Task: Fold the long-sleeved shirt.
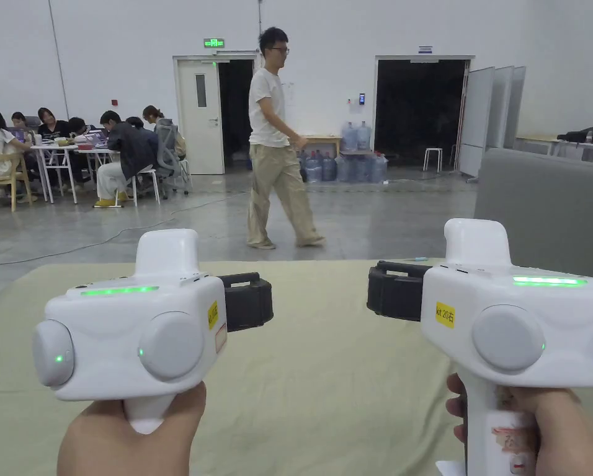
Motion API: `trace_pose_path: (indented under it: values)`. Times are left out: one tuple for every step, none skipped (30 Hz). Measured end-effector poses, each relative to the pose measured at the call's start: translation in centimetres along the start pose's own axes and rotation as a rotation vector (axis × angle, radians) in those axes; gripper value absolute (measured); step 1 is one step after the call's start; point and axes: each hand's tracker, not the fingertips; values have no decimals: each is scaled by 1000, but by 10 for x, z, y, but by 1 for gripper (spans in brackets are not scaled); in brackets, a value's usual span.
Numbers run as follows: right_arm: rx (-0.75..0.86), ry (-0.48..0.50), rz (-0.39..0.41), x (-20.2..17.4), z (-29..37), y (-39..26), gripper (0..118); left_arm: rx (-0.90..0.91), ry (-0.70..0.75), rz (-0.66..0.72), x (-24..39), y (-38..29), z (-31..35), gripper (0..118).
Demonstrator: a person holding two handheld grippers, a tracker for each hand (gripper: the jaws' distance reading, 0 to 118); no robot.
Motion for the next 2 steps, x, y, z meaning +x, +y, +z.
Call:
trace_pose_path:
  values:
    - [-2,2,-1,0,0,0,118,-2,-1,2,0,0,0,118]
    - [-4,3,-2,0,0,-1,118,-3,-1,4,0,0,-1,118]
